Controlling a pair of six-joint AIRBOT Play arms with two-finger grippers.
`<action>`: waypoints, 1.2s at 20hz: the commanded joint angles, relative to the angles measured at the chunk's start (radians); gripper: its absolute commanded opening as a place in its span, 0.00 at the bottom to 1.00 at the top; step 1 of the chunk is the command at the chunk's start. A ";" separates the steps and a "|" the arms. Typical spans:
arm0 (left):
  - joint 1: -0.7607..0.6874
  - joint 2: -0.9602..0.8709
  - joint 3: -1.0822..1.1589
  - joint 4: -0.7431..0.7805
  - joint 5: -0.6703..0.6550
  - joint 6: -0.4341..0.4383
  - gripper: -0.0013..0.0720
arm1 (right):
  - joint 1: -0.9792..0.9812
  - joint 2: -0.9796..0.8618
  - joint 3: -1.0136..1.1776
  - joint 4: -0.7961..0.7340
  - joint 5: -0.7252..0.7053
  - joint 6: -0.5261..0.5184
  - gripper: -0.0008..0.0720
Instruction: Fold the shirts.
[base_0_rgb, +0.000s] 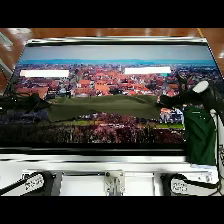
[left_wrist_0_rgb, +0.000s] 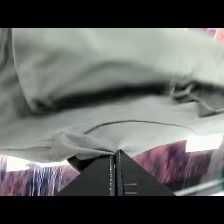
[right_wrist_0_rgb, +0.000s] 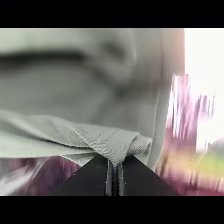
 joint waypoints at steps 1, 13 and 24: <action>-0.006 -0.109 0.074 -0.082 0.054 -0.031 0.07 | 0.070 -0.119 0.154 -0.081 -0.120 0.096 0.10; -0.120 -0.506 0.232 -0.169 0.156 -0.066 0.86 | 0.072 -0.362 0.308 -0.036 -0.128 0.074 0.94; 0.015 -0.360 0.258 -0.146 -0.092 -0.064 0.64 | -0.051 -0.479 0.308 0.179 0.142 0.055 0.94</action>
